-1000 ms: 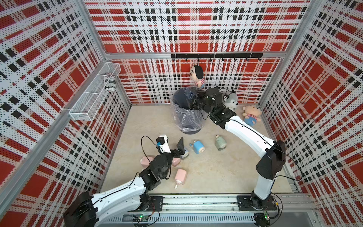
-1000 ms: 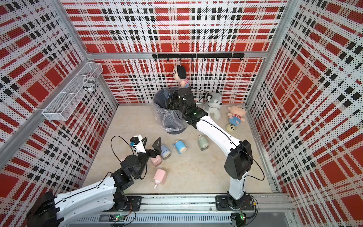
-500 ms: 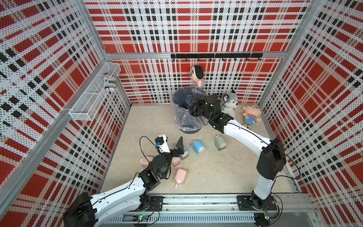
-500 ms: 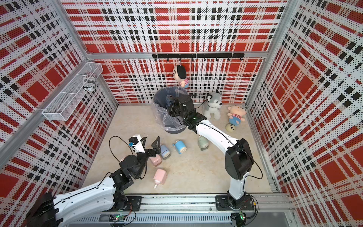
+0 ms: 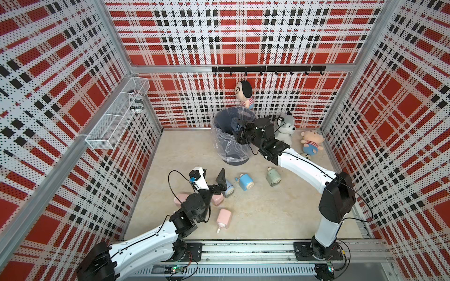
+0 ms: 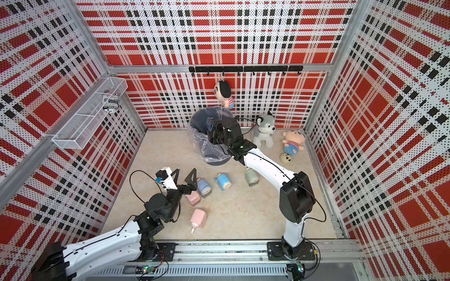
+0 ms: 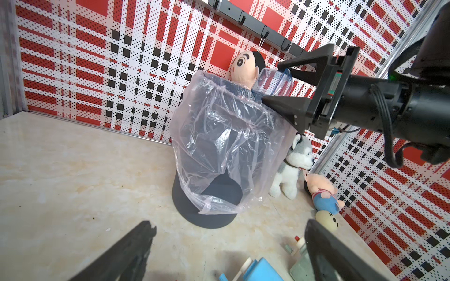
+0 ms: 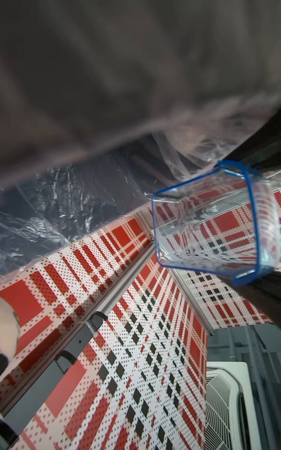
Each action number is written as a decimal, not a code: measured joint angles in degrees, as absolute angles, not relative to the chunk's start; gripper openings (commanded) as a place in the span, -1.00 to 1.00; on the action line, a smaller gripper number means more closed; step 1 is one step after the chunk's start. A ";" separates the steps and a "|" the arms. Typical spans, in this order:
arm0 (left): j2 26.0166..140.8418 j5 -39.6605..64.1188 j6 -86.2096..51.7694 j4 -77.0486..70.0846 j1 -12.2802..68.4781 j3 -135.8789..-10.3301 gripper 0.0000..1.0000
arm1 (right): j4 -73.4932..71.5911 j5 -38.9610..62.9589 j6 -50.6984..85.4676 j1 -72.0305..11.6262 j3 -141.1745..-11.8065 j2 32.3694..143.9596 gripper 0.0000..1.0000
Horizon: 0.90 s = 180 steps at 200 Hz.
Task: Take out the pencil sharpener tray and clean the shavings
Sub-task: Pour the shavings into the trash bin.
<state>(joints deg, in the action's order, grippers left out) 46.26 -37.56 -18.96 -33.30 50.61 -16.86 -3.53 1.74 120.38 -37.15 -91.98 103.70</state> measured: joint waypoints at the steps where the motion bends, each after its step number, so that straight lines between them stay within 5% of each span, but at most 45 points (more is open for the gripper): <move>1: 46.28 -37.56 -18.96 -33.30 50.61 -16.86 0.97 | -3.57 1.76 120.38 -37.12 -91.98 103.70 -0.12; 180: 47.62 -37.50 -18.96 -33.74 50.63 -16.86 0.97 | -0.84 2.04 120.44 -37.10 -95.11 104.03 -0.11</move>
